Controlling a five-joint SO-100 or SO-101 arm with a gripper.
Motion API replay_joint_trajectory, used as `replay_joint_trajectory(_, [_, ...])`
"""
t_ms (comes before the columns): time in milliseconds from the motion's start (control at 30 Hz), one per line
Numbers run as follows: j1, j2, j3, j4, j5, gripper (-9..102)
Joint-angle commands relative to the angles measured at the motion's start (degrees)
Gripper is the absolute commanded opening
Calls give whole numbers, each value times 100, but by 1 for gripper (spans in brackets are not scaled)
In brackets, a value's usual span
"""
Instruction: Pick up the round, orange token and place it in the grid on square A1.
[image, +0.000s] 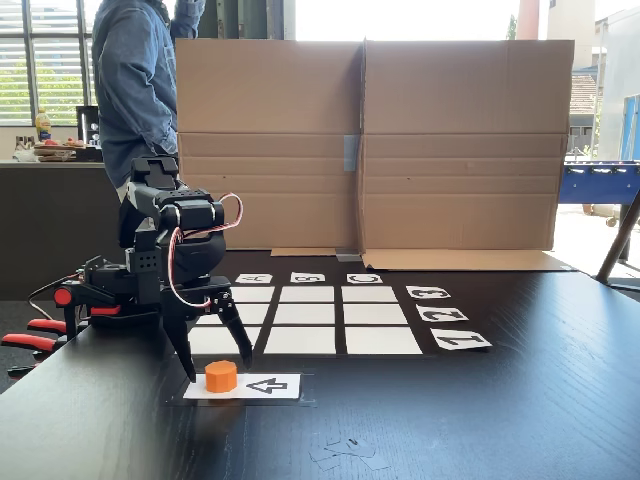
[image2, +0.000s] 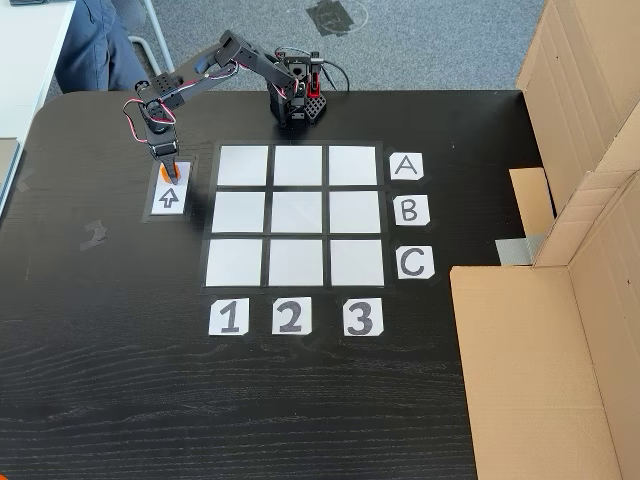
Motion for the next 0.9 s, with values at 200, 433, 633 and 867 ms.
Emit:
replay_joint_trajectory(200, [-44,-9,-299,-18,44,24])
replay_joint_trajectory(433, [-44,-9,-334,-18,26,23])
replay_joint_trajectory(633, [-44,-9,-396,-18,26,21])
replay_joint_trajectory(867, [-44,-26,-404,-18,18,15])
